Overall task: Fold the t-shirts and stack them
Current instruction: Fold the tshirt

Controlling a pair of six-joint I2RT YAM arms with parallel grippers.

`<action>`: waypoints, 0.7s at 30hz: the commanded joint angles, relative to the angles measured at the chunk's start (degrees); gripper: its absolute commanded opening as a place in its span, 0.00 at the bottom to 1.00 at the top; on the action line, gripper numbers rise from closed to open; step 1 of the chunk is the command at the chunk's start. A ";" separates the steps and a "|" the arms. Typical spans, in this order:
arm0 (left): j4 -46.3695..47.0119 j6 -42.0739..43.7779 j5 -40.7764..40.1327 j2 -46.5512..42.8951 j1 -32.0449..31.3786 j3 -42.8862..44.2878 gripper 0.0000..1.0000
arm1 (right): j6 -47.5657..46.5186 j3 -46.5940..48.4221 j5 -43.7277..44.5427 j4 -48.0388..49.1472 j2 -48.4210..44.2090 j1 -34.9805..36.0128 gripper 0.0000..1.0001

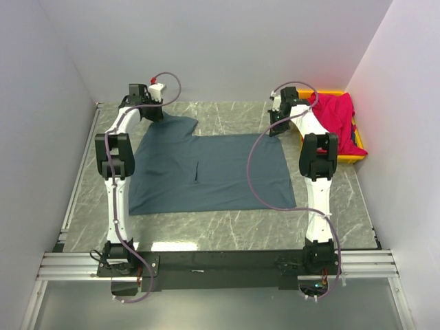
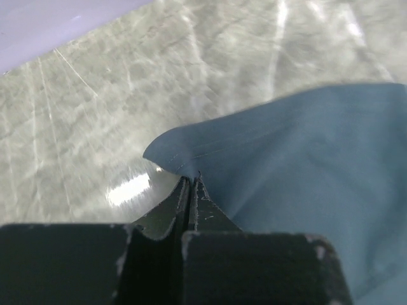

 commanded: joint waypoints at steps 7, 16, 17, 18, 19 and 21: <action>1.63 1.51 5.69 -18.61 0.67 -9.60 0.00 | 0.49 -5.84 -4.93 3.47 -11.12 -1.31 0.00; 0.04 4.67 7.01 -30.65 2.43 -23.39 0.00 | -1.36 -11.46 -6.17 3.11 -16.82 -2.10 0.00; -0.22 4.94 7.36 -31.61 2.78 -24.46 0.00 | -1.45 -12.17 -6.26 3.20 -17.27 -2.27 0.00; -0.40 5.12 7.62 -33.28 3.22 -25.52 0.00 | -1.54 -12.78 -6.43 3.37 -17.62 -2.36 0.00; -0.75 5.38 7.71 -34.16 3.48 -27.44 0.00 | -1.71 -13.49 -6.52 3.20 -17.97 -2.45 0.00; -1.28 5.82 8.15 -36.70 3.92 -29.30 0.00 | -1.80 -14.11 -6.87 2.76 -18.68 -2.80 0.00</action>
